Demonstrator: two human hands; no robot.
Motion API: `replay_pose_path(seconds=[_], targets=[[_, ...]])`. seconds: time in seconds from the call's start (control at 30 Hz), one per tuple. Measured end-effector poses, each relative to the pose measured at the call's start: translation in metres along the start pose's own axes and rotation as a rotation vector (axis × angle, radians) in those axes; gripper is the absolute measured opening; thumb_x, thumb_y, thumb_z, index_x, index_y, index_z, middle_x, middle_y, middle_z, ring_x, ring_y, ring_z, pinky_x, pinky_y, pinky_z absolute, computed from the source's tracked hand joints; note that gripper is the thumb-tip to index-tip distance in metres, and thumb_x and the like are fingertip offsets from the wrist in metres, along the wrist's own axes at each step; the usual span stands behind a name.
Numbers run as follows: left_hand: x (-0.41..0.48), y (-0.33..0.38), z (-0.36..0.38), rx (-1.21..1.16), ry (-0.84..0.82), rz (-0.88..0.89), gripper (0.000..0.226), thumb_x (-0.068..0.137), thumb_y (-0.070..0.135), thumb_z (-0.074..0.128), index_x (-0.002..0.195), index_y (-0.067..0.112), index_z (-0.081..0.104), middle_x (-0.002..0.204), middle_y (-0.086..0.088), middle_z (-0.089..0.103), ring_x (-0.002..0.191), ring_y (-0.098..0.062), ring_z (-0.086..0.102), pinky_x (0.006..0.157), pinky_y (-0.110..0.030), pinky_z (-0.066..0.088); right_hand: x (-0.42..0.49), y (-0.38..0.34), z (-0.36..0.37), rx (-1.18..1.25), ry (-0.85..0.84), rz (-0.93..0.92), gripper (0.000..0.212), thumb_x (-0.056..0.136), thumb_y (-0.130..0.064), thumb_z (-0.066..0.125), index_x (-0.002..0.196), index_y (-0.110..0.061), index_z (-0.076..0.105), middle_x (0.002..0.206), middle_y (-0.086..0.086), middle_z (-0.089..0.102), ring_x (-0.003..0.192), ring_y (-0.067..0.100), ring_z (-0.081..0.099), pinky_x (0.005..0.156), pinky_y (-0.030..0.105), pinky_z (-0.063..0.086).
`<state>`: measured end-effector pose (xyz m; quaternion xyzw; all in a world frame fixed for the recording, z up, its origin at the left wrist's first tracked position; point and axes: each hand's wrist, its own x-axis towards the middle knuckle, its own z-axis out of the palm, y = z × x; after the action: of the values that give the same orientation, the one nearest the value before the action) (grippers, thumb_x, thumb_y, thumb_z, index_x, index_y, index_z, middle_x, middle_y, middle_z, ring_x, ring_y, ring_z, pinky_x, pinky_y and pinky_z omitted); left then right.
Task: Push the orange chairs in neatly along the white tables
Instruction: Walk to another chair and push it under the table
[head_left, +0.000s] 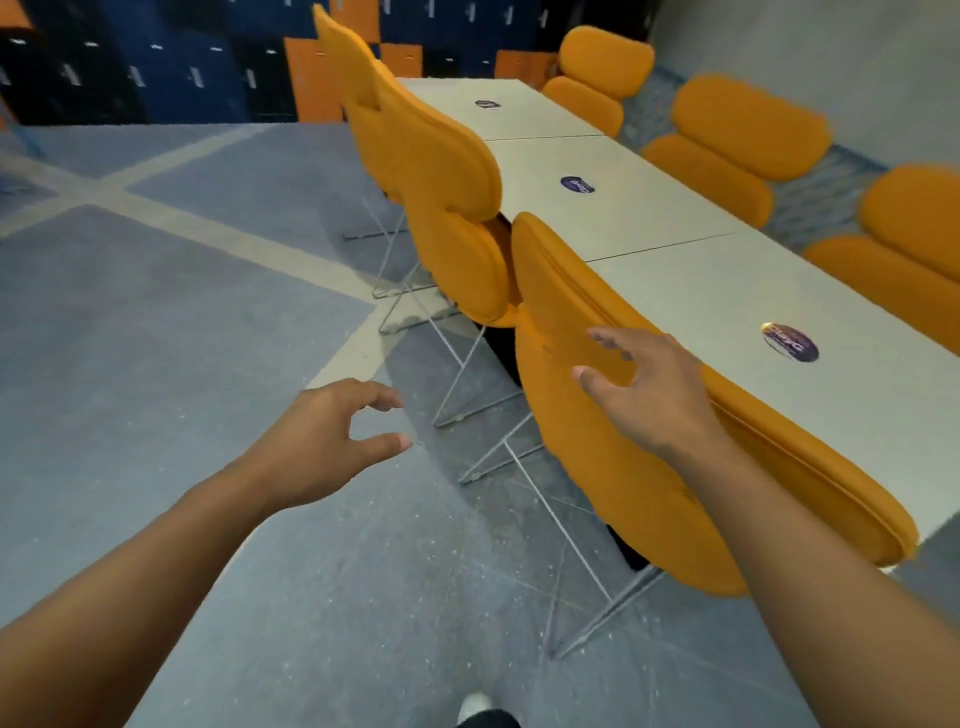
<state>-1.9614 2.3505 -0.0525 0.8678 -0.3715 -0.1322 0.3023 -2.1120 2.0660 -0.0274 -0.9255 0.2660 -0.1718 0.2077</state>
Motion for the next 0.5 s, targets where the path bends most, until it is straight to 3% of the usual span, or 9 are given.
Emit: replay_pose_path(seconds=[0.17,0.27,0.4,0.5], targets=[[0.062,0.020,0.005,-0.003,-0.064,0.134,0.048,0.078,0.053,0.067,0.121,0.033,0.061,0.127,0.014,0.059,0.115,-0.003,0.051,0.091,-0.021,0.037,0.017,0.031,-0.030,-0.118,0.090,0.152,0.052,0.085,-0.059,0.066,0.133,-0.041,0.057,0.140,-0.004,0.058,0.130,0.024,0.048,0.107,0.054,0.036],[0.099,0.042,0.013,-0.011,-0.065,0.217,0.050,0.079,0.051,0.069,0.124,0.033,0.058,0.128,0.013,0.058,0.112,0.002,0.047,0.089,-0.020,0.036,0.028,0.060,-0.040,-0.125,-0.009,0.283,0.074,0.077,-0.074,0.065,0.142,-0.044,0.046,0.143,-0.001,0.056,0.128,0.029,0.052,0.103,0.058,0.043],[0.148,0.074,0.026,0.013,-0.088,0.336,0.054,0.081,0.047,0.070,0.130,0.030,0.055,0.134,0.010,0.054,0.118,-0.001,0.046,0.095,-0.022,0.036,0.035,0.089,-0.039,-0.133,-0.214,0.394,0.103,0.057,-0.096,0.053,0.146,-0.048,0.035,0.141,-0.002,0.056,0.119,0.028,0.058,0.090,0.047,0.052],[0.180,0.099,0.037,0.072,-0.121,0.427,0.059,0.081,0.047,0.070,0.134,0.031,0.051,0.140,0.008,0.049,0.131,-0.013,0.042,0.108,-0.042,0.036,0.039,0.098,-0.031,-0.223,-0.256,0.340,0.094,0.058,-0.097,0.045,0.138,-0.046,0.045,0.127,-0.007,0.063,0.093,0.018,0.057,0.071,0.034,0.046]])
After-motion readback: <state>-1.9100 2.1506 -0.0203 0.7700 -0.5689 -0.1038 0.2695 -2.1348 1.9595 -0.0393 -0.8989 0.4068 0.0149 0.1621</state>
